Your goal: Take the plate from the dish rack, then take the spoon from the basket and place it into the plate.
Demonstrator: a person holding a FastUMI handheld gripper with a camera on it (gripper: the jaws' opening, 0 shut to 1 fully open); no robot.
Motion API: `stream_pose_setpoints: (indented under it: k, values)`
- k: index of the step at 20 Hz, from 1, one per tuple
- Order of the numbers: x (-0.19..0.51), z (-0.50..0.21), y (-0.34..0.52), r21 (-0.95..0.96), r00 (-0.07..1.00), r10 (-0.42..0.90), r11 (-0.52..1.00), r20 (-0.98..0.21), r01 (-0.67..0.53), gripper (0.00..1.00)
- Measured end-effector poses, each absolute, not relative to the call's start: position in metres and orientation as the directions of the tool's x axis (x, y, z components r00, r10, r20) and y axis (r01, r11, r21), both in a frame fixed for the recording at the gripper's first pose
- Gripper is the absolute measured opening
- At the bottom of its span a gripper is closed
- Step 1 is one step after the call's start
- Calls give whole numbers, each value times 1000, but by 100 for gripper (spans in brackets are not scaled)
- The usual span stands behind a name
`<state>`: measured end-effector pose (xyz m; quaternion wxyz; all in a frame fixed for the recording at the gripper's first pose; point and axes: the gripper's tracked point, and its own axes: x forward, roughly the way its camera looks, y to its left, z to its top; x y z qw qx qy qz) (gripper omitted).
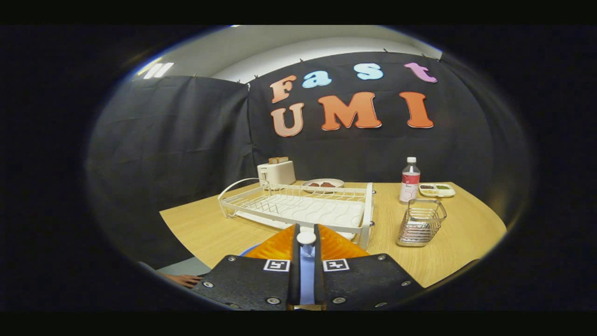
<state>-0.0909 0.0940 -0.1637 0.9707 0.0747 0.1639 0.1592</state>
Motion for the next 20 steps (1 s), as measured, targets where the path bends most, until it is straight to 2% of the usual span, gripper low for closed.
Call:
stream_pose_setpoints:
  k: [4, 8, 13, 15, 20]
  values:
    - [-104, -196, 91, 261, 848, 358, 926, -390, -271, 15]
    - [-97, -185, 87, 252, 866, 348, 929, -359, -269, 24]
    - [-71, -132, 73, 179, 916, 297, 950, -269, -255, 57]
    - [-60, -112, 66, 137, 937, 256, 964, -240, -228, 67]
    - [-40, -60, 41, 85, 974, 162, 985, -160, -149, 82]
